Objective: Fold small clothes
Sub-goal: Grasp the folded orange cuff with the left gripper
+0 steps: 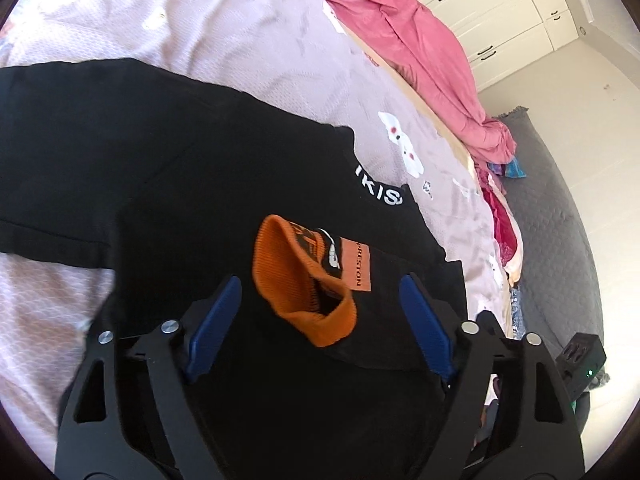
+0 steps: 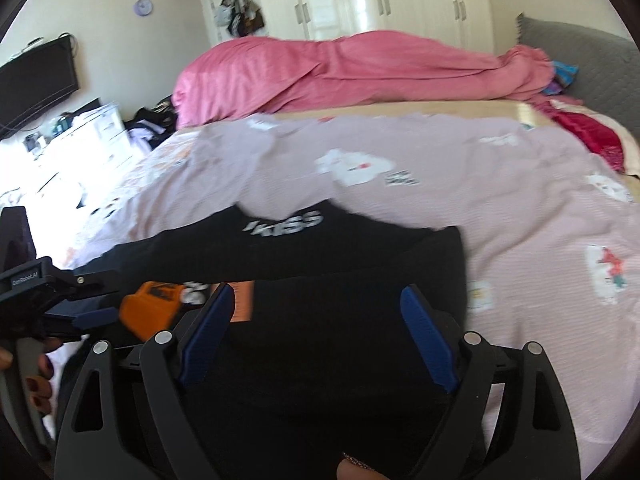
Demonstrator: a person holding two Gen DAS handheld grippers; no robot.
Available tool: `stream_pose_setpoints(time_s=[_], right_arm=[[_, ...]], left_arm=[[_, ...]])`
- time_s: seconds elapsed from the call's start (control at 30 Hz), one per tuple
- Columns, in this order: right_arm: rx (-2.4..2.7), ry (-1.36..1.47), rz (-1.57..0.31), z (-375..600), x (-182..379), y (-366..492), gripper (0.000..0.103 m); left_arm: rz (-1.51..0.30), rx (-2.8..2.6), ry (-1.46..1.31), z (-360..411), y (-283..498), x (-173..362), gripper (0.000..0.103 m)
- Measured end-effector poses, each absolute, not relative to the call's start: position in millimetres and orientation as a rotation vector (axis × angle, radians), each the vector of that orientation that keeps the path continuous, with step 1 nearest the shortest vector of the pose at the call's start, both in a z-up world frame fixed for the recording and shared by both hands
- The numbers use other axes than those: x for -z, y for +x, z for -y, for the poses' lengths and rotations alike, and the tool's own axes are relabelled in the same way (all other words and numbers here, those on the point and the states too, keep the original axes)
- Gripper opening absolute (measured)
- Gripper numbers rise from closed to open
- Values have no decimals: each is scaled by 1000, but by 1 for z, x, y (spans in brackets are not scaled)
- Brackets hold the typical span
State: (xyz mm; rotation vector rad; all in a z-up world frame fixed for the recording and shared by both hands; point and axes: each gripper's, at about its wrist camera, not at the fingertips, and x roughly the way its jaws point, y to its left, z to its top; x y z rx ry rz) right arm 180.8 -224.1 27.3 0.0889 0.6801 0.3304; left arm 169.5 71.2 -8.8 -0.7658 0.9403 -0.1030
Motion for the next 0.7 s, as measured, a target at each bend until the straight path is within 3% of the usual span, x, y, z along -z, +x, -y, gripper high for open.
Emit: stream_pose_setpoints(time_s=[0.17,0.23,0.33,0.37,0.4,0.7], right_arm=[[-285,187,-669,261,-29,189,84],[-259,208,-664,272,-31,190,84],[-221,254,-660,292,-32,193,84],[-210,263,-660,298,-32,193,84],[-191,278,-659,305,-32,194,84],[-87,413,-663,351,-28,197,84]], left_arm=[[-972,98,-757,-55,184,15,73],[-983,88,-747,-50,190,20,66],[-978,58,-712,-45,194,24,35],[-963,42,-687,-43,195,23,12],[-956,36,-678,-43,196,23,6],[-800,77,-561,-43,183,-29,4]])
